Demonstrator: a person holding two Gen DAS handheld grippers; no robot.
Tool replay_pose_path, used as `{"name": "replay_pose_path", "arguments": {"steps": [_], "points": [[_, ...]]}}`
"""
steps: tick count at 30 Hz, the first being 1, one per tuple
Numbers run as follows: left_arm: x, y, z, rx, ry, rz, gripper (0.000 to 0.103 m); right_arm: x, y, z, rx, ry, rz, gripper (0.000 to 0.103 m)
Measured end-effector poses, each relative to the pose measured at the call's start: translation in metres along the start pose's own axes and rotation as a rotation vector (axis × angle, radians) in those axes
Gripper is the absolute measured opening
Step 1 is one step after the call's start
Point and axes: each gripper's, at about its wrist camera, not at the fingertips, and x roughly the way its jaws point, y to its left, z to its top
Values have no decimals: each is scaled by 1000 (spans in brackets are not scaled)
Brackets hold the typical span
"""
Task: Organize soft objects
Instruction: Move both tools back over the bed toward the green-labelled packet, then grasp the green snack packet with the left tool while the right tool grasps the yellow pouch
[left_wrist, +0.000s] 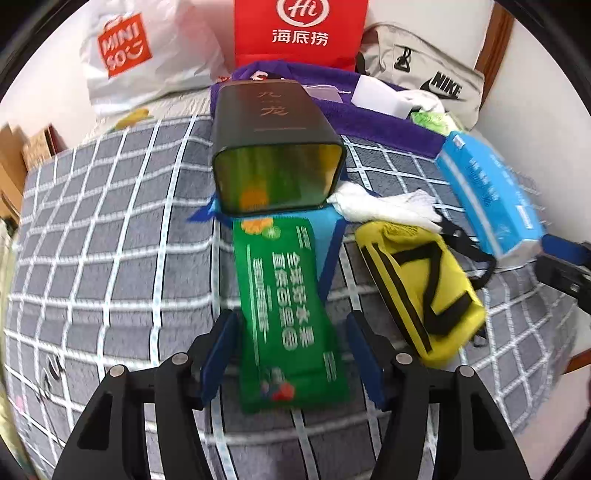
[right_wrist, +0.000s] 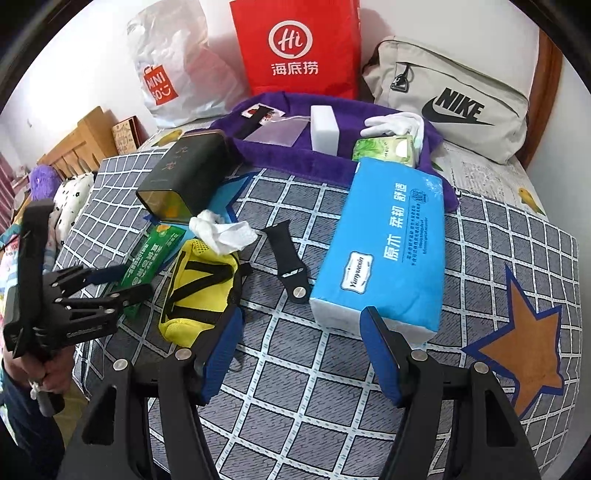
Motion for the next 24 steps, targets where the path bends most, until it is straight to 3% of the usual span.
{"name": "replay_pose_path", "arguments": {"steps": [4, 6, 9, 18, 24], "points": [[8, -7, 8, 29, -18, 60, 61, 1, 8, 0, -17, 5, 20, 67], [8, -5, 10, 22, -38, 63, 36, 4, 14, -2, -23, 14, 37, 67], [6, 1, 11, 18, -46, 43, 27, 9, 21, -3, -33, 27, 56, 67], [-13, 37, 2, -62, -69, 3, 26, 35, 47, 3, -1, 85, 115, 67], [-15, 48, 0, -73, -76, -26, 26, 61, 57, 10, 35, 128, 107, 67]]}}
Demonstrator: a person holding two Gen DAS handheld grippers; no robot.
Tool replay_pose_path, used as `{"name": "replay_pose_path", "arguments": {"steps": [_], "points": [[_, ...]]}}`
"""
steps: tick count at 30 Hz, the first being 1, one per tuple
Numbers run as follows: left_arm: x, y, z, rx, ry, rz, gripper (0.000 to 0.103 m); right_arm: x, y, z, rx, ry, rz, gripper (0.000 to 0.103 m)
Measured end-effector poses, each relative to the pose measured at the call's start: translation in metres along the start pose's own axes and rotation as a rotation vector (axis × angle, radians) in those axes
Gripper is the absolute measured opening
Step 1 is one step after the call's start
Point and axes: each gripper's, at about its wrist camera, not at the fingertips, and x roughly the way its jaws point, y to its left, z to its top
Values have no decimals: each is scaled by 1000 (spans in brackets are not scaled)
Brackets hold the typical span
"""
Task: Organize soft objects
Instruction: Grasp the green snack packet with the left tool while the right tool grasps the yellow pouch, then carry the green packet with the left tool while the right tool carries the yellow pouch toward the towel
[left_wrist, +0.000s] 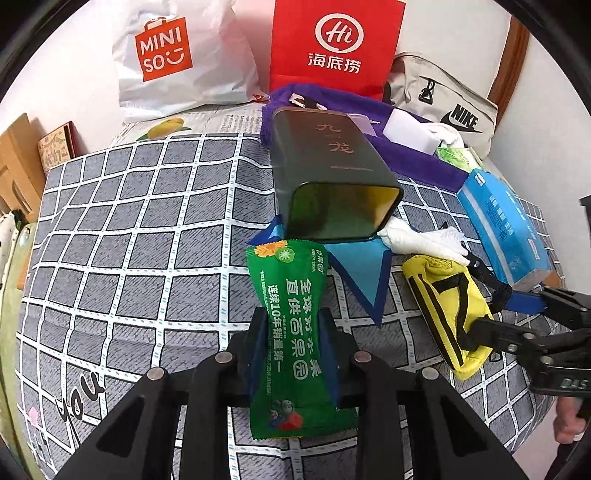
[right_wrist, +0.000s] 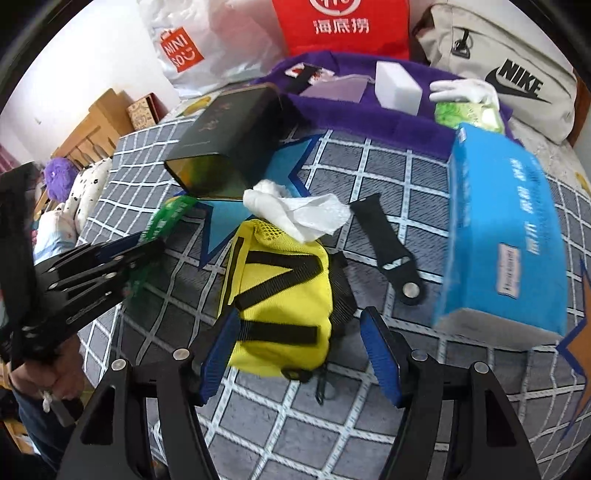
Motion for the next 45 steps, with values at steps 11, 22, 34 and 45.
{"name": "replay_pose_path", "arguments": {"steps": [11, 22, 34, 45], "points": [[6, 11, -3, -44, 17, -68, 26, 23, 15, 10, -15, 26, -4, 78], [8, 12, 0, -52, 26, -68, 26, 29, 30, 8, -119, -23, -66, 73], [-8, -2, 3, -31, 13, -66, 26, -19, 18, 0, -141, -64, -56, 67], [-38, -22, 16, -22, -34, -156, 26, -68, -11, 6, -84, -147, -53, 67]]}}
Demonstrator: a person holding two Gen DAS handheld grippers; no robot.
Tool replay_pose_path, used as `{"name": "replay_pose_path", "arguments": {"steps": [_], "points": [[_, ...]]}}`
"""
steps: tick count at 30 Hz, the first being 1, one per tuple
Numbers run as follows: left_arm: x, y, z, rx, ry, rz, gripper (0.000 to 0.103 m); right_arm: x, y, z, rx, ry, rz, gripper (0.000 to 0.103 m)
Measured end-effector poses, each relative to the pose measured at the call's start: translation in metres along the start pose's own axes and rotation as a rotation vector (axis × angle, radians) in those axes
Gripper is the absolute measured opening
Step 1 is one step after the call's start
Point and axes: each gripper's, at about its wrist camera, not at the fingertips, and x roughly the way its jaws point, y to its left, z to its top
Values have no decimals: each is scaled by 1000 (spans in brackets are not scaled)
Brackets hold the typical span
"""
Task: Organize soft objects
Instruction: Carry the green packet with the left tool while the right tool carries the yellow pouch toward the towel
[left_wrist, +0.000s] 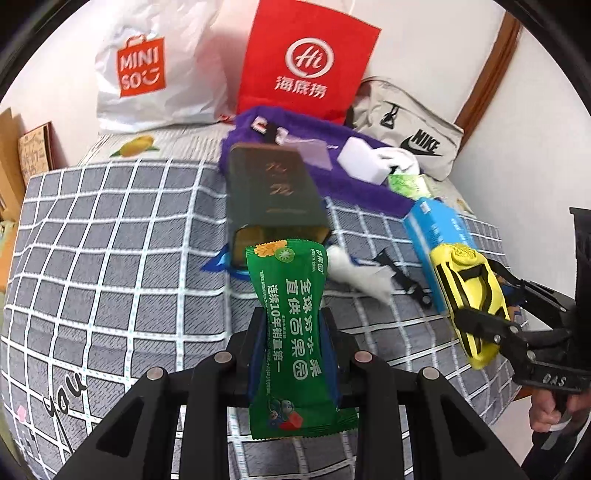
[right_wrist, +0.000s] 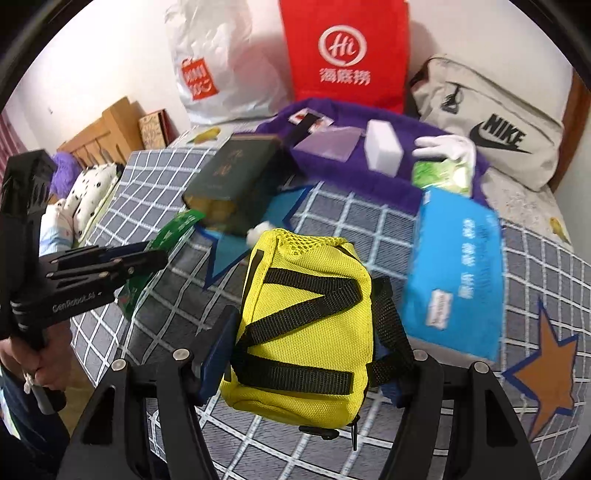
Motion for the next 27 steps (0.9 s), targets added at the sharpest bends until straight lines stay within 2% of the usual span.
{"name": "replay_pose_path", "arguments": {"steps": [12, 27], "points": [[-23, -25, 26, 43, -51, -24, 26, -24, -36, 19, 58, -58, -53, 67], [-9, -31, 71, 56, -57, -17, 26, -19, -64, 54, 103, -76, -78, 67]]}}
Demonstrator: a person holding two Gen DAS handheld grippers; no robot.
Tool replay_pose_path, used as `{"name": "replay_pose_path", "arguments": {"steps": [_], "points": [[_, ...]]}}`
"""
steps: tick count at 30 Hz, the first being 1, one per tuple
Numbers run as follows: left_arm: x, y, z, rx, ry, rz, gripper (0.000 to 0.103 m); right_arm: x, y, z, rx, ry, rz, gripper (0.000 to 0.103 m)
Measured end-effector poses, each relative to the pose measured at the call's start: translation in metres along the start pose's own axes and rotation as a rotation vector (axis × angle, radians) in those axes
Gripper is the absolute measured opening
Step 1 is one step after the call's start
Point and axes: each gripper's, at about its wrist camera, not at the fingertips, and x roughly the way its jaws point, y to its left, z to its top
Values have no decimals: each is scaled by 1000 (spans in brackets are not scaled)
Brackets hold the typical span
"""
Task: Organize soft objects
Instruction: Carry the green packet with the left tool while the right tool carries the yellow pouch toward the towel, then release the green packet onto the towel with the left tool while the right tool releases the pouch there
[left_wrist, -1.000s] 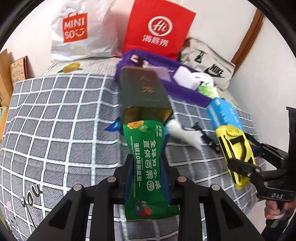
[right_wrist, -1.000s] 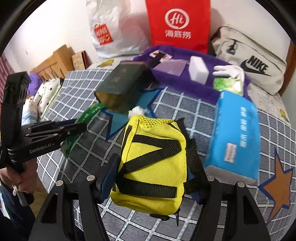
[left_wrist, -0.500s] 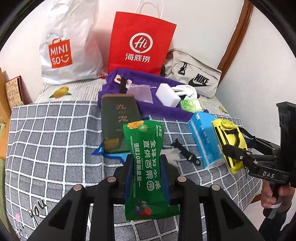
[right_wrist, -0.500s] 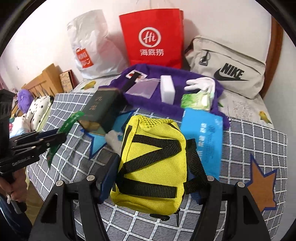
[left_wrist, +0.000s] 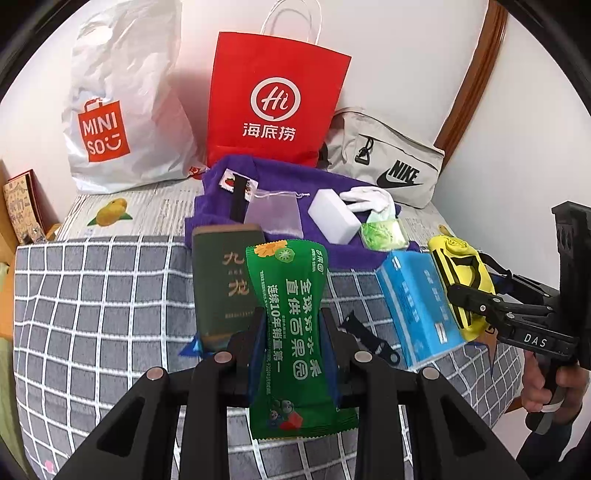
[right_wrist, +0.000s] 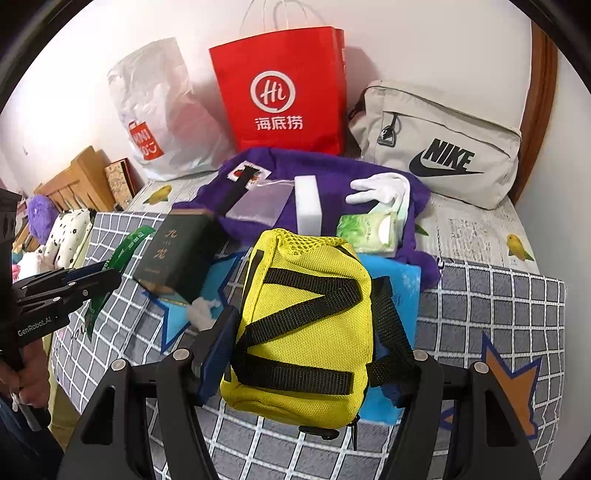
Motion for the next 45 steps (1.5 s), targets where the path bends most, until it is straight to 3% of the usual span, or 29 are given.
{"name": "replay_pose_path", "arguments": {"steps": [14, 27, 45], "points": [[37, 14, 62, -7, -3, 27, 26, 32, -29, 56, 36, -11, -24, 67], [100, 30, 114, -26, 62, 19, 26, 96, -49, 113, 57, 30, -24, 67], [162, 35, 141, -34, 131, 22, 26, 176, -65, 135, 63, 154, -67, 67]]}}
